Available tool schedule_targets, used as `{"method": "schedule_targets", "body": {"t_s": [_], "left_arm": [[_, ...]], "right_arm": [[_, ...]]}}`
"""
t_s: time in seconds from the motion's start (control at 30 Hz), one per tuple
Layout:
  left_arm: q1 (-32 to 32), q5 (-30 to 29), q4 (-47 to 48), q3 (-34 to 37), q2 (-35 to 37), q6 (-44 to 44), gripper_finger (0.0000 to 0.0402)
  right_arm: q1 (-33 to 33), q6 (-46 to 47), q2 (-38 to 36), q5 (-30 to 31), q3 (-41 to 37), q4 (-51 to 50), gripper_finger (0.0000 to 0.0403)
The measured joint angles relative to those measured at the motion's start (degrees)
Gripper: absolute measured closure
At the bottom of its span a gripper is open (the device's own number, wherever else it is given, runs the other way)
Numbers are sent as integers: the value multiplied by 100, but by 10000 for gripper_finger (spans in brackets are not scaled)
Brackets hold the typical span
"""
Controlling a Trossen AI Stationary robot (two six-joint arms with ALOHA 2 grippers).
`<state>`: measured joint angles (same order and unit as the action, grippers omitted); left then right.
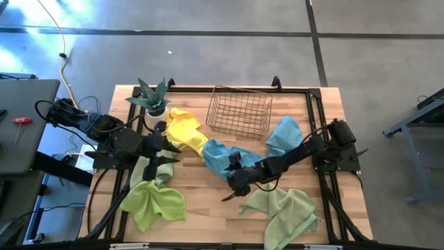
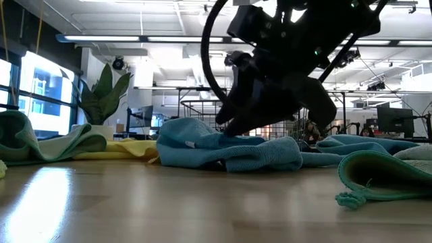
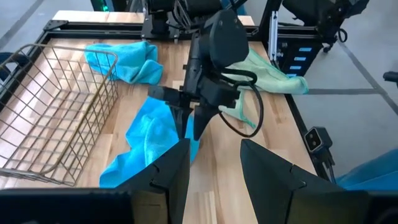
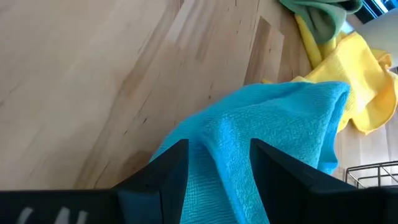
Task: Fold microfiber towels
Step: Fold the bottom blue microfiber cloth
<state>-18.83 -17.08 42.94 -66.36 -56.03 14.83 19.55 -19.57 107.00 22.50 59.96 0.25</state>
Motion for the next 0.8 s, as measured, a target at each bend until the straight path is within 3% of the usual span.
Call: {"method": "schedule_targets", "body": {"t_s": [0.53, 0.8], "left_arm": [[0, -2, 15, 1, 0, 2, 271], [0, 6, 14, -1, -2, 63, 271]], "right_arm": [[-233, -345, 0, 159, 0, 28, 238], [7, -243, 0, 103, 0, -87, 238]]}}
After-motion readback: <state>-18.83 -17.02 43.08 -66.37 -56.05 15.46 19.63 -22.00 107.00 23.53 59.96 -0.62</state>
